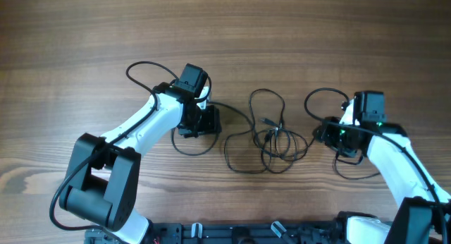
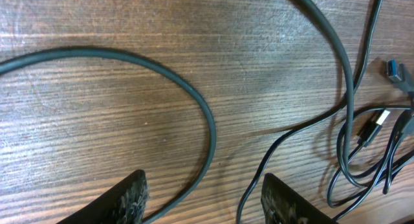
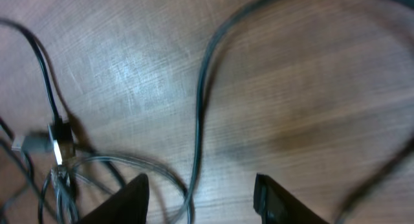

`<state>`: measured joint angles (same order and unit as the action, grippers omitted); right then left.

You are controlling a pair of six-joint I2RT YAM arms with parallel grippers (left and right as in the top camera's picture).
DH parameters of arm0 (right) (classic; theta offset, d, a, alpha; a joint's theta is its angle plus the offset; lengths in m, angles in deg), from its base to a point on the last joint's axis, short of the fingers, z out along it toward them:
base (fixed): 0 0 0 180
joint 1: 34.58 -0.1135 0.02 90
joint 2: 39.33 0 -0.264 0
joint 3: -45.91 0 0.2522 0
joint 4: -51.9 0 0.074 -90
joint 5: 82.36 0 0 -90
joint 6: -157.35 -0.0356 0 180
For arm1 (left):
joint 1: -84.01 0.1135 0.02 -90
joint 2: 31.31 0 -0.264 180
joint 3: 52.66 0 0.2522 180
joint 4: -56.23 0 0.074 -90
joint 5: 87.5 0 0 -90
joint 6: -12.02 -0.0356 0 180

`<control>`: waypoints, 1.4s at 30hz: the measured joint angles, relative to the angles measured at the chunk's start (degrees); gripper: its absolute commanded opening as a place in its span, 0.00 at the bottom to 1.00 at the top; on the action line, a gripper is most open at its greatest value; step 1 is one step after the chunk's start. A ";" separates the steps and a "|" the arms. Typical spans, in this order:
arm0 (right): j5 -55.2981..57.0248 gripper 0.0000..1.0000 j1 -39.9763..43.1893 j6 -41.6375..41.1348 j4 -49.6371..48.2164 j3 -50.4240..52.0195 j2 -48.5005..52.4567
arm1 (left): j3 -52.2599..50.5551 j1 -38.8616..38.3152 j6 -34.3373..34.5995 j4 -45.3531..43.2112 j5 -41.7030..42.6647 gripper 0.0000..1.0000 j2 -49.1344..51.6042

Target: Untangle cables

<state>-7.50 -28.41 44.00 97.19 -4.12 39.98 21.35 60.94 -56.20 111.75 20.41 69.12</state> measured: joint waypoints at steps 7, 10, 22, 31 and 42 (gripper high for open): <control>-0.02 0.50 -0.04 -3.21 -20.65 7.34 0.00 | 0.00 0.00 0.02 0.04 0.02 0.59 0.00; -0.07 0.49 -0.04 -4.02 -24.59 8.04 0.00 | 0.00 0.00 0.26 0.04 0.04 0.59 0.00; -6.29 0.47 -2.67 -6.75 -30.75 7.15 7.13 | 0.00 0.00 0.50 0.44 0.17 0.59 0.00; -16.24 0.51 -3.04 4.35 -7.41 1.97 6.95 | -0.02 0.00 0.94 -2.56 5.18 0.64 0.00; -18.23 0.43 -11.80 8.41 -7.08 2.40 6.95 | -0.04 0.00 1.29 -3.58 10.12 0.64 0.00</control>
<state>-25.73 -40.21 52.41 90.11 -1.72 46.93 21.31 60.94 -54.91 108.17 30.53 69.12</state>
